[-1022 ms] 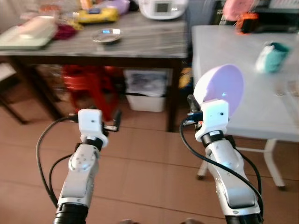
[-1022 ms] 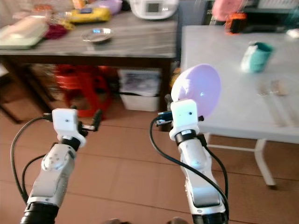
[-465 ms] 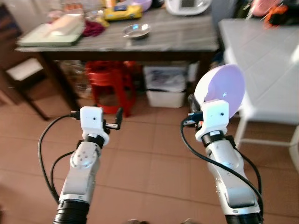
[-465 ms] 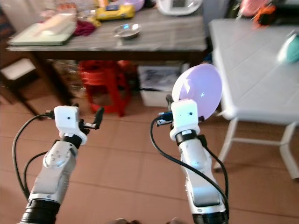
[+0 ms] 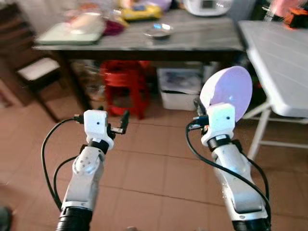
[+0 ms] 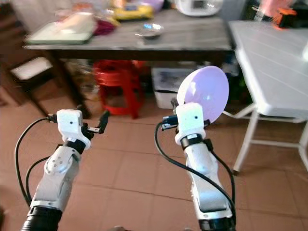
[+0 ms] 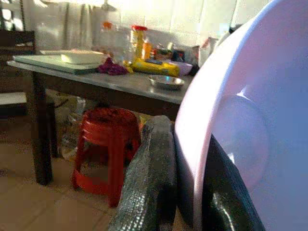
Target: Setting the table
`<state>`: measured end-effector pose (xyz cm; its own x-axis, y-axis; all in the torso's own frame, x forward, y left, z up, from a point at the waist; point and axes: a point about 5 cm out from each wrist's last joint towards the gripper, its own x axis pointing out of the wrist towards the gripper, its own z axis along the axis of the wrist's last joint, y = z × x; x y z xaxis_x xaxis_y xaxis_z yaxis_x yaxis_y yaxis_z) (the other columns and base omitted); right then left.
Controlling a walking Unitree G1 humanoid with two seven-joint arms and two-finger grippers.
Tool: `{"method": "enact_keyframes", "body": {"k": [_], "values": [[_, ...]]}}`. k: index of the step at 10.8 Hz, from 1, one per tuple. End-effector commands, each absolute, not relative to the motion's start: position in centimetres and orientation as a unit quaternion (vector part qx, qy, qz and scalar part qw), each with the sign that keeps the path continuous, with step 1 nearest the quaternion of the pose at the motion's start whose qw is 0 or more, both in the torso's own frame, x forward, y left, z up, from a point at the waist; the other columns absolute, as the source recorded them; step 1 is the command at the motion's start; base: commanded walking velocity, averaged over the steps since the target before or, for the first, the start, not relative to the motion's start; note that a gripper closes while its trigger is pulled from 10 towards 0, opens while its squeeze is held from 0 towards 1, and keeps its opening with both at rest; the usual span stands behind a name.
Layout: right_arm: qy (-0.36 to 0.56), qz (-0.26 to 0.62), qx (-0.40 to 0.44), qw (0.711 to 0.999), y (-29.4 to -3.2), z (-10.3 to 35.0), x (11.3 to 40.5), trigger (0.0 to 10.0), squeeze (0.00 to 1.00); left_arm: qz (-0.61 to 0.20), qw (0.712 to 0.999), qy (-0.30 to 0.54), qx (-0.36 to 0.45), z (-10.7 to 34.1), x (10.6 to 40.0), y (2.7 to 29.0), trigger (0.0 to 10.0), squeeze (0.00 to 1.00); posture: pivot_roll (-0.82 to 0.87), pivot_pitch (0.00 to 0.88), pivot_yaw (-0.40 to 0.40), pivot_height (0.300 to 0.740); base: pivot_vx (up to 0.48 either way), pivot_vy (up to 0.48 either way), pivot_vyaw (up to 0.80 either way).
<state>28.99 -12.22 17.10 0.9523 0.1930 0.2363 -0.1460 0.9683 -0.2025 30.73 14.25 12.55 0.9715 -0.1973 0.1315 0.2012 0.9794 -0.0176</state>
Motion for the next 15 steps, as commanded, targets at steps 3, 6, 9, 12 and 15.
{"method": "enact_keyframes", "body": {"k": [3, 6, 9, 12, 15], "values": [[-0.138, 0.082, -0.098, 0.982, -12.4, 17.4, 29.0, 10.0, 0.0, -0.11, 0.991, -0.07, -0.019, 12.8, 30.7, 14.1, 10.0, 0.0, -0.05, 0.088, 0.093, 0.74, 0.185, 0.0, 0.0], [-0.139, 0.082, -0.098, 0.982, -12.4, 17.4, 29.1, 10.0, 0.0, -0.114, 0.991, -0.069, -0.02, 12.8, 30.8, 13.9, 10.0, 0.0, -0.05, 0.088, 0.095, 0.74, 0.315, 0.0, 0.0], [-0.139, 0.085, -0.1, 0.982, -12.2, 17.2, 29.0, 10.0, 0.0, -0.12, 0.99, -0.068, -0.019, 12.6, 30.7, 13.7, 10.0, 0.0, -0.05, 0.084, 0.101, 0.74, 0.341, 0.0, 0.0], [-0.136, 0.081, -0.107, 0.982, -13.0, 17.0, 28.9, 10.0, 0.0, -0.124, 0.99, -0.066, -0.024, 12.4, 30.6, 13.0, 10.0, 0.0, -0.06, 0.074, 0.098, 0.74, 0.347, 0.0, 0.0], [-0.142, 0.071, -0.114, 0.981, -13.1, 17.3, 28.8, 10.0, 0.0, -0.137, 0.988, -0.062, -0.025, 12.2, 30.9, 12.7, 10.0, 0.0, -0.09, 0.08, 0.101, 0.74, 0.363, 0.0, 0.0]]}}
